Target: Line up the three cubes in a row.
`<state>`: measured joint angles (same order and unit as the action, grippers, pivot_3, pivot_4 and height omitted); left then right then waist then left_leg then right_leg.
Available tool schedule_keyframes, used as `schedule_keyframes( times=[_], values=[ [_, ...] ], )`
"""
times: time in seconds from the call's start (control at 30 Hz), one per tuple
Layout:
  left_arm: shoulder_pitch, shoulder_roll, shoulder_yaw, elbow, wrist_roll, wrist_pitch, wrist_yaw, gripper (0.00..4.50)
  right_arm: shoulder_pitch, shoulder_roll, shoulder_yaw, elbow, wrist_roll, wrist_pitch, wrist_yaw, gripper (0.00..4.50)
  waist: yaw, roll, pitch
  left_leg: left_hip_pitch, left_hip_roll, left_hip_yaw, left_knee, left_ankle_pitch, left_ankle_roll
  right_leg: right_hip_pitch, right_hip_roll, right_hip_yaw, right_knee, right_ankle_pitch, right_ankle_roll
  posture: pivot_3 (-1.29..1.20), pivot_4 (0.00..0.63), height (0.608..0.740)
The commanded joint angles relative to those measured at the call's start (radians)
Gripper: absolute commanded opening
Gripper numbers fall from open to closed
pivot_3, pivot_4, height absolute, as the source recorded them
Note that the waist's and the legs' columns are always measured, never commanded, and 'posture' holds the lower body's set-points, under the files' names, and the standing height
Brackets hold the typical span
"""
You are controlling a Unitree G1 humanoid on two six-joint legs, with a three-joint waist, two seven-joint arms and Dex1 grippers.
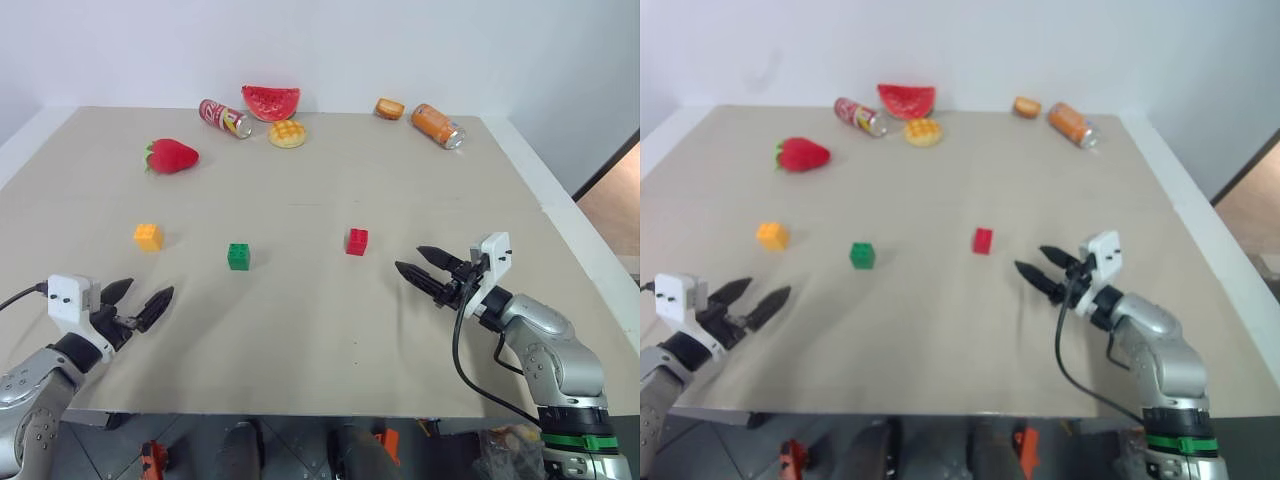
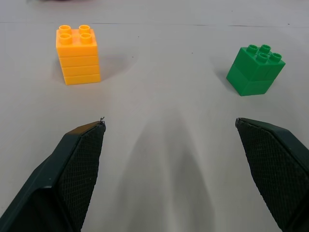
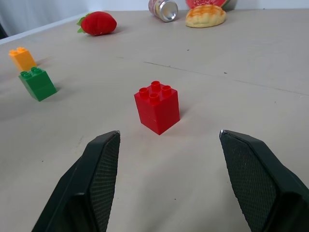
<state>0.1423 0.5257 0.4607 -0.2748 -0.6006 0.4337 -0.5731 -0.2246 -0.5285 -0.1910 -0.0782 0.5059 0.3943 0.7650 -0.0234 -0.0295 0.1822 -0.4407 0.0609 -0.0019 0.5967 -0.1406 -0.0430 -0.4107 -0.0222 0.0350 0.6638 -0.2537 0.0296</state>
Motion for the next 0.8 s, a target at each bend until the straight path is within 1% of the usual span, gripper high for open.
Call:
schedule_keyframes(
  times=[0.03,0.17,0.27,0.4,0.6,0.8],
  values=[
    [0.021,0.033,-0.011,-0.041,-0.003,-0.004,-0.041,4.47,-0.021,0.004,0.002,-0.009,-0.007,-0.030,0.003,3.39,0.000,0.000,0.000,0.000,0.000,0.000,0.000,0.000,0.000,0.000,0.000,0.000,0.000,0.000,0.000,0.00,0.150,0.740],
    [0.032,0.078,-0.042,-0.043,0.004,-0.021,-0.129,4.47,-0.040,0.000,0.031,0.034,-0.062,-0.077,0.004,3.39,0.000,0.000,0.000,0.001,0.000,0.001,0.000,0.000,0.000,0.000,0.000,0.001,0.000,0.000,0.000,0.00,0.150,0.740],
    [0.002,0.093,-0.064,-0.045,0.027,-0.088,-0.180,4.47,-0.067,-0.012,0.051,0.084,-0.102,-0.116,0.016,3.39,0.000,0.000,0.000,0.001,0.000,0.001,0.000,0.000,0.000,0.000,0.000,0.001,0.000,0.000,0.000,0.00,0.150,0.740],
    [-0.034,0.120,-0.124,-0.065,0.060,-0.153,-0.262,4.47,-0.120,-0.026,0.076,0.165,-0.146,-0.161,0.043,3.39,0.000,0.000,0.000,0.001,0.000,0.002,0.001,0.000,0.000,0.000,0.000,0.002,0.000,0.001,0.000,0.00,0.150,0.740],
    [-0.108,0.159,-0.212,-0.112,0.041,-0.175,-0.376,4.47,-0.244,-0.037,0.139,0.349,-0.222,-0.272,0.136,3.39,-0.001,0.000,0.000,0.002,0.000,0.004,0.000,0.000,0.000,0.000,0.001,0.006,0.000,0.001,0.002,0.00,0.150,0.740],
    [-0.200,0.175,-0.321,-0.104,0.071,-0.198,-0.458,4.47,-0.396,-0.001,0.200,0.571,-0.277,-0.379,0.214,3.39,-0.002,0.000,0.000,0.002,0.001,0.004,0.001,0.000,0.000,0.000,0.005,0.010,0.000,0.002,0.004,0.00,0.150,0.740]
  ],
)
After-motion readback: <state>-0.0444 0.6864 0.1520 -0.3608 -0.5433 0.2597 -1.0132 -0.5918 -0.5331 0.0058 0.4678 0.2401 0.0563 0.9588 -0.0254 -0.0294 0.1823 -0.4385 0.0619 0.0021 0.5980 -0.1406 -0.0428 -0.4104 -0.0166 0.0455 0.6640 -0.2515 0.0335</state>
